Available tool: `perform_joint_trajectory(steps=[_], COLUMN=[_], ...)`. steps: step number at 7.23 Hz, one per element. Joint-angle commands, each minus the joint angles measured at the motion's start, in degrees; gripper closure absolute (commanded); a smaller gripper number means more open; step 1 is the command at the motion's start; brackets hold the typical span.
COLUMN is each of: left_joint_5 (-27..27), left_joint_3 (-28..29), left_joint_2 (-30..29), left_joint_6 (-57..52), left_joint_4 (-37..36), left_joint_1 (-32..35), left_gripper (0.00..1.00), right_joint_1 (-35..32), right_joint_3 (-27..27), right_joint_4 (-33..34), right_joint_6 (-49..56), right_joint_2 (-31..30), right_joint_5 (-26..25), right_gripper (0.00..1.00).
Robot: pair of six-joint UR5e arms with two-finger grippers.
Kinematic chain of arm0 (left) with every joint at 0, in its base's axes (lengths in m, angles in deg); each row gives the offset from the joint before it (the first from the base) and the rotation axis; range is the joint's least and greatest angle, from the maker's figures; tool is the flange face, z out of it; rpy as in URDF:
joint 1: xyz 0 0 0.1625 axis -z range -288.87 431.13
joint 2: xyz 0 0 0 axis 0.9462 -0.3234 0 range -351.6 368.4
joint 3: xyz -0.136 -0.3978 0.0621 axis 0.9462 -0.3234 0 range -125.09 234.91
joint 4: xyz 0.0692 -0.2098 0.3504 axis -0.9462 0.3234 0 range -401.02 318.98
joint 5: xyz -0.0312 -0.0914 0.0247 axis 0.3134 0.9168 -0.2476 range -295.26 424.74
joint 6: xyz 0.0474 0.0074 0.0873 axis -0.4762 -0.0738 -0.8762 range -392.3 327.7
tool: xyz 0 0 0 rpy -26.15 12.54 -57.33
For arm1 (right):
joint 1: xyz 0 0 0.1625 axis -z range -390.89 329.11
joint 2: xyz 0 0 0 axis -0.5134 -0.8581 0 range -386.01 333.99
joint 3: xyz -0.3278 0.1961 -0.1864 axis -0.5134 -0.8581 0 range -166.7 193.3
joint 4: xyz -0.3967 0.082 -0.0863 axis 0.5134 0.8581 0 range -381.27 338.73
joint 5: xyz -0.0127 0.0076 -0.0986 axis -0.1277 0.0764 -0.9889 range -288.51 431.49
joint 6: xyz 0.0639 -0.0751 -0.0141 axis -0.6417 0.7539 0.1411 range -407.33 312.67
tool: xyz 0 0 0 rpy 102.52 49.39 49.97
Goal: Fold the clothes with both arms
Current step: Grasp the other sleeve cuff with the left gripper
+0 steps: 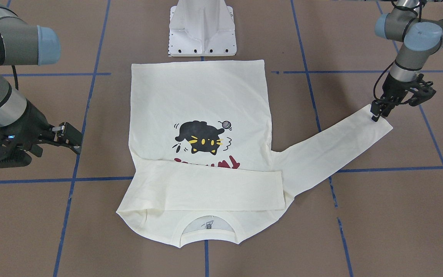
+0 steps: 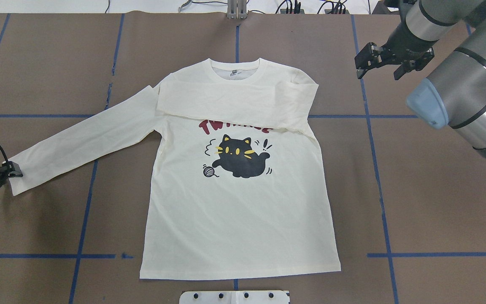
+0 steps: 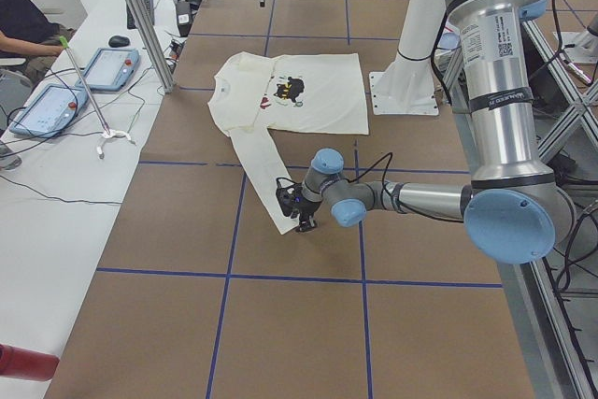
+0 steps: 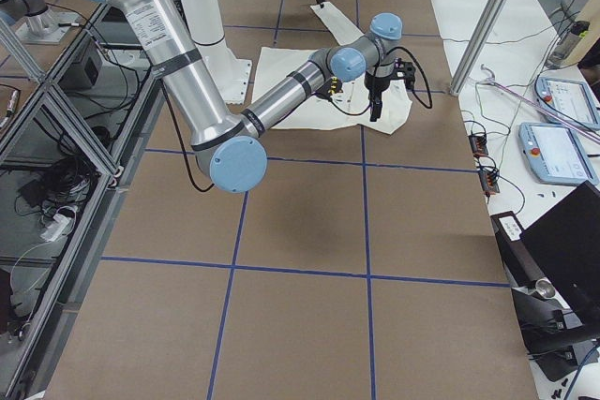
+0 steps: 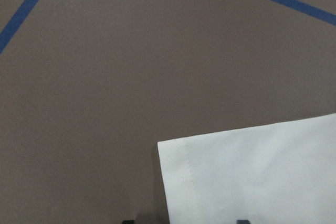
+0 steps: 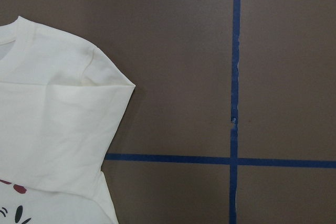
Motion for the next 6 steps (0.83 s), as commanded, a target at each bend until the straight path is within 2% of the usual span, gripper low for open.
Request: perform_joint_trajectory(steps=[1, 3, 4, 6], left_joint_5=[0.0, 0.0, 0.1, 0.3], left_joint_3=[-0.1, -0.3, -0.6, -2.9], left_joint_2=[0.0, 0.0, 0.0, 0.1], left_joint_6=[0.0, 0.0, 0.1, 0.0], left_joint_4=[0.1, 0.0, 0.0, -0.6], left_joint_1=[0.0, 0.0, 0.0, 0.1], left_gripper=[0.79, 0.95, 1.00, 1.00], right_joint_1=[0.0, 0.0, 0.0, 0.0], right_joint_3=[0.1, 0.4, 0.6, 1.1], right_joint_4=[0.0, 0.1, 0.2, 0.3], right_joint_6=[0.0, -0.3, -0.5, -0.7], right_joint_2=[0.0, -0.1, -0.1, -0.5], right_joint_5=[0.0, -0.1, -0.1, -0.1], right_gripper=[0.00, 0.00, 0.00, 0.00])
